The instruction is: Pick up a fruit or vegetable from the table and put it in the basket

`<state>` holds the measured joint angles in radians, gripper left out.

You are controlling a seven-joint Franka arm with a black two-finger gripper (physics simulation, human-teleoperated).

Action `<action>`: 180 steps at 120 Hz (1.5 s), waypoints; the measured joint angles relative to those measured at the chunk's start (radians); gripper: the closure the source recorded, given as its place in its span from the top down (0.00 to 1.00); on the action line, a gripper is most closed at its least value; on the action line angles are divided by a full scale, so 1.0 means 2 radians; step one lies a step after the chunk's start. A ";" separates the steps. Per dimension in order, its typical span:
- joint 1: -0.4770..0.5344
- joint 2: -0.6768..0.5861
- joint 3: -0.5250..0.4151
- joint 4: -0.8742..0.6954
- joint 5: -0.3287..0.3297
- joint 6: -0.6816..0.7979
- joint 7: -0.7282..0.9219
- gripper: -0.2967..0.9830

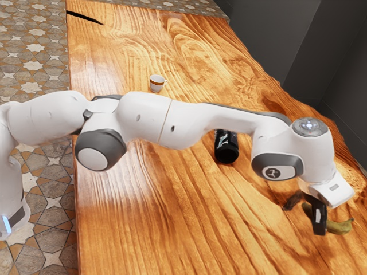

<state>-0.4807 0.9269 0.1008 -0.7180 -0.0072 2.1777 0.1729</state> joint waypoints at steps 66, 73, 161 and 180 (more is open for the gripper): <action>-0.114 -0.055 0.011 0.011 0.055 -0.053 -0.007 0.38; -0.126 -0.056 0.011 0.011 0.055 -0.054 -0.008 0.38; -0.211 -0.055 0.006 0.000 0.054 -0.056 -0.020 0.38; -0.212 -0.053 0.003 -0.006 0.052 -0.055 -0.024 0.38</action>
<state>-0.9041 0.8210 0.1061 -0.7295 0.0978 2.0687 0.1241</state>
